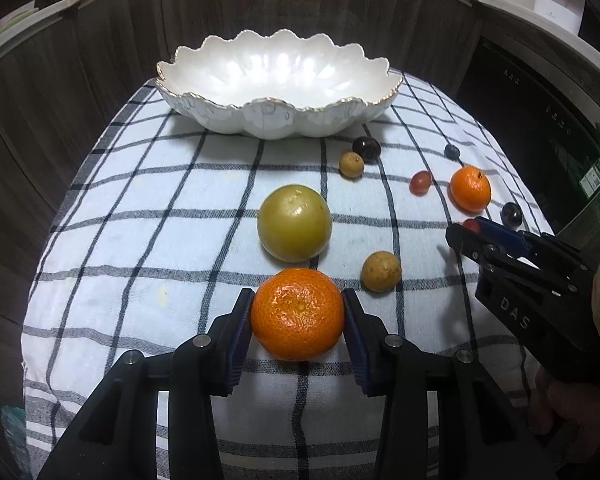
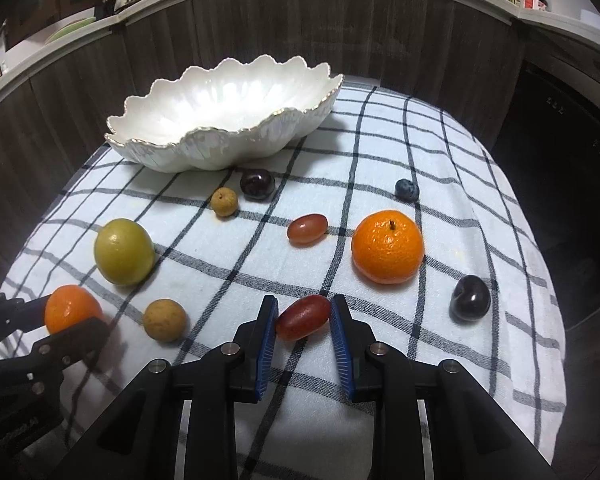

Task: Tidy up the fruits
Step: 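Close the right tool's fingers on the red grape, then carry the mandarin with the left tool while the right tool carries the grape to the bowl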

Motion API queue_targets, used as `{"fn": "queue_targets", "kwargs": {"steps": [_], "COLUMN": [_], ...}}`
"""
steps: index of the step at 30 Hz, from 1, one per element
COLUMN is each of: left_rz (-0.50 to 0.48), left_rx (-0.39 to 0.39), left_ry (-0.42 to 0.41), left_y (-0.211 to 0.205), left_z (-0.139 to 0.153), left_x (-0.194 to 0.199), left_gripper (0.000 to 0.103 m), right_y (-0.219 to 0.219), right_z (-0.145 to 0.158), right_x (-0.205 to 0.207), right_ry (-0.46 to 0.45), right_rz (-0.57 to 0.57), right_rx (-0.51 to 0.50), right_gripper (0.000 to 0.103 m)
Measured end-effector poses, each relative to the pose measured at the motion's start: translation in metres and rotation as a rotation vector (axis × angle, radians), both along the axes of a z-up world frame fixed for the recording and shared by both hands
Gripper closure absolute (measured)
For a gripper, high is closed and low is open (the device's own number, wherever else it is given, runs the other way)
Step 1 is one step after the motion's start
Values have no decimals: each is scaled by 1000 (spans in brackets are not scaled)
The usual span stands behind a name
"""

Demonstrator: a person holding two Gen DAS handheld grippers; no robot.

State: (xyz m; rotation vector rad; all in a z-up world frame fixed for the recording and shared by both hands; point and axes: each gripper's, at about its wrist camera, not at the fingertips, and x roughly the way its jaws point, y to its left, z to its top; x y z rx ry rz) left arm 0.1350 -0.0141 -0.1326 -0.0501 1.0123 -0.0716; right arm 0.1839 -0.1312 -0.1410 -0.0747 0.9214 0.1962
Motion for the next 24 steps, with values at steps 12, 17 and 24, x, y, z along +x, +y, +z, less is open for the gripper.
{"fn": "queue_targets", "kwargs": {"steps": [12, 17, 24], "left_rz": [27, 34, 34], "left_rx": [4, 12, 21], "left_ry": [-58, -81, -109], "left_y": [13, 18, 24], "left_z": [18, 29, 44], "left_x": [0, 3, 12], "left_gripper": [61, 61, 61], "right_y": [9, 13, 19], "right_z": [27, 43, 61], "right_x": [-7, -2, 8], "right_ry": [-46, -84, -124], "right_rz": [-5, 2, -5], "right_rx": [-9, -12, -7], "right_gripper": [75, 75, 75]}}
